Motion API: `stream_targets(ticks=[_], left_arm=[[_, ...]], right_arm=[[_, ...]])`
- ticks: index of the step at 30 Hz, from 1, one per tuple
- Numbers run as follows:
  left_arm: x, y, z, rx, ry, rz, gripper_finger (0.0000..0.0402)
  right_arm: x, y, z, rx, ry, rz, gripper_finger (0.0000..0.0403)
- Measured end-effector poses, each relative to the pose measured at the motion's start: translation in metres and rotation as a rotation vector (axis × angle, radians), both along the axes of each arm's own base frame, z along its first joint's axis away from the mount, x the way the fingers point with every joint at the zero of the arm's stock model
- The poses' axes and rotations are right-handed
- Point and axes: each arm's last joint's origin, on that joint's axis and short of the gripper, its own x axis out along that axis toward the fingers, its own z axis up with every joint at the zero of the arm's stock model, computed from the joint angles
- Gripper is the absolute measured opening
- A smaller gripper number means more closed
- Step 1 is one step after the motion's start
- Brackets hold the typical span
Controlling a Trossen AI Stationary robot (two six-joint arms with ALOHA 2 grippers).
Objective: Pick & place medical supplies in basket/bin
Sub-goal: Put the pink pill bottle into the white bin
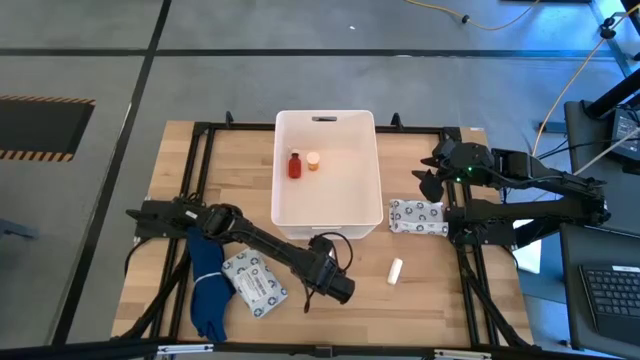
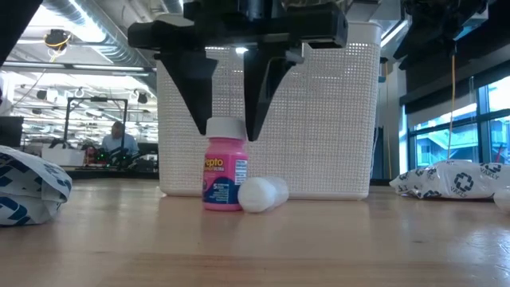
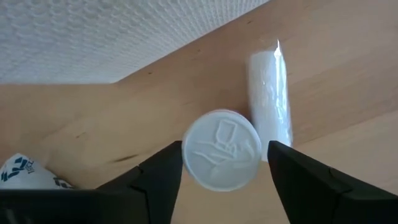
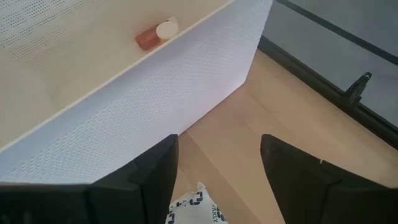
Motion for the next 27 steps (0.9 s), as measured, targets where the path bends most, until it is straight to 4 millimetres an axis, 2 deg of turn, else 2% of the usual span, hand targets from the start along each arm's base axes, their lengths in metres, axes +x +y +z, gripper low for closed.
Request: stream_targets(ticks=[9,12,15,22,27], left_arm=[[-0.001,0.001,0.0,0.016,0.014,-0.006,0.017],[-0.001,0.001,0.001,0.009,0.024,-0.032,0.0168],[-0.003,-0.001,0.012,-0.058,0.037,-0.087,0.0172],[-0.013,-0.016,0.071,-0.234,-0.054,-0.347,0.017],[-0.028,-0.01,0.127,-0.257,-0.265,-0.441,0.0172]], right_arm=[[0.0,0.0,0.0,0.0,0.0,0.0,0.0229],[0.0,0.0,0.0,-0.001,0.0,0.0,0.0229],[0.0,0.0,0.0,-0.003,0.001,0.002,0.0229],[0.0,0.0,0.0,-0.02,0.013,0.018,0.0229],[0.0,0.0,0.0,-0.027,0.017,0.025,0.0229]])
